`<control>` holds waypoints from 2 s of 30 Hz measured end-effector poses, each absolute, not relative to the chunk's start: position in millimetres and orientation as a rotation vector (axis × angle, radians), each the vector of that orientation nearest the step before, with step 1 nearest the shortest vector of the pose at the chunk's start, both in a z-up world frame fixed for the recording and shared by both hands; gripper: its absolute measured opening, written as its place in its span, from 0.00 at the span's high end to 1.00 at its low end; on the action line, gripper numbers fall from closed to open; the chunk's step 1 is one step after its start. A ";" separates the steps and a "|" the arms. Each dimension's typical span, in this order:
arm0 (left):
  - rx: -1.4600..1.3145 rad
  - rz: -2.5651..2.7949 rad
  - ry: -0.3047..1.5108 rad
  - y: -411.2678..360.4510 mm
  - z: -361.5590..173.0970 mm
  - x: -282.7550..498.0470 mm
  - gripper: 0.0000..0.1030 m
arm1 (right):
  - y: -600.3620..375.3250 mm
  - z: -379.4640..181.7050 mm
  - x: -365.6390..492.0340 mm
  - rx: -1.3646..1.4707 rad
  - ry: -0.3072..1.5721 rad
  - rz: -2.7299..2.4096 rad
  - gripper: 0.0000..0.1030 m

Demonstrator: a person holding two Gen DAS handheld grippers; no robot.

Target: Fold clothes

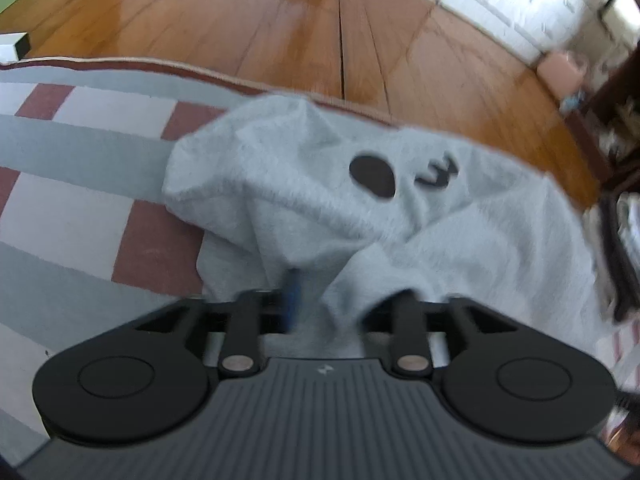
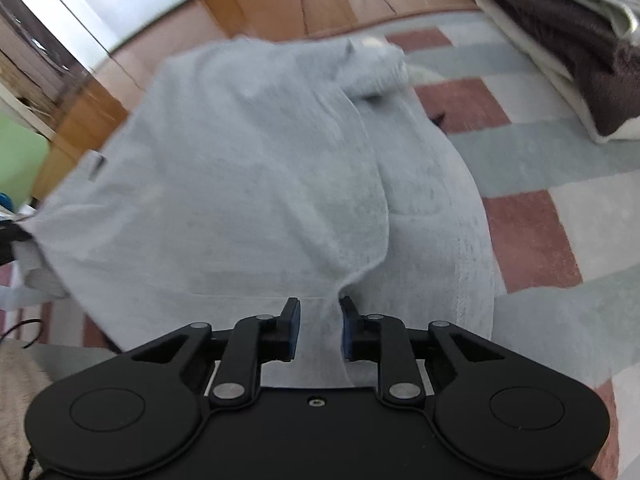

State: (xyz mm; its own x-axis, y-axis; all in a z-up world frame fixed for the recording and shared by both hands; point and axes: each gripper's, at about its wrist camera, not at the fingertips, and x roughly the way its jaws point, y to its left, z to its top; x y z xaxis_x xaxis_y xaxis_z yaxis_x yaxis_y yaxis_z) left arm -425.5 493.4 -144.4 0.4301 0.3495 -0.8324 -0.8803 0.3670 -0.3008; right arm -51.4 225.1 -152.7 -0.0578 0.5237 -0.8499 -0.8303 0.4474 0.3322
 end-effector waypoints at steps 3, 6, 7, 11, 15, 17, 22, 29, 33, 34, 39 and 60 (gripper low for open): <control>-0.775 0.922 0.857 495.0 -159.8 -413.9 0.60 | 224.7 -122.5 -44.4 -0.277 1.076 1.176 0.97; -0.676 0.963 0.914 493.5 -161.1 -407.3 0.95 | 213.2 -70.7 -31.3 -0.119 0.951 1.246 0.97; -0.613 0.972 0.896 487.9 -152.5 -406.7 0.96 | 207.8 -52.8 -27.1 -0.073 0.910 1.260 0.97; -0.338 1.028 0.801 456.7 -101.5 -409.6 0.97 | 185.1 -4.2 -25.1 -0.075 0.825 1.269 0.97; -0.225 1.082 0.689 443.7 -51.6 -433.6 0.97 | 173.8 13.1 -35.9 -0.210 0.878 1.332 0.97; -0.266 1.055 0.682 458.9 -46.7 -430.6 0.97 | 184.2 0.1 -42.0 -0.312 0.941 1.356 0.97; -0.248 0.966 0.782 539.5 -60.3 -373.5 0.98 | 283.1 -30.9 -25.5 -0.570 0.947 1.214 0.98; -0.083 1.220 0.341 601.7 150.9 -382.7 0.97 | 379.0 182.8 26.0 -0.083 0.400 1.128 0.99; 0.153 1.277 0.105 543.0 229.5 -398.9 0.96 | 341.2 287.3 -14.5 0.035 0.008 1.105 0.99; 0.176 1.275 0.050 526.1 241.2 -406.6 0.96 | 327.5 304.8 -23.5 0.063 -0.068 1.106 0.99; 0.054 1.160 0.078 470.7 216.5 -454.6 0.95 | 257.9 287.3 -31.1 0.109 -0.103 1.168 0.99; -0.126 0.785 1.052 476.4 -110.7 -446.2 0.94 | 217.0 -133.8 -20.8 -0.293 0.594 1.173 1.00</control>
State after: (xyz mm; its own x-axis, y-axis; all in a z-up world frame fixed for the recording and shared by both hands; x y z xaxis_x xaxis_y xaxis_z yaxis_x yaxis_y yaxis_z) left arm -446.2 476.4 -110.7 0.2567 0.5190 -0.8153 -0.6339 0.7272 0.2634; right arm -20.8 217.0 -133.8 0.2585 0.7744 -0.5775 -0.9238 0.3730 0.0866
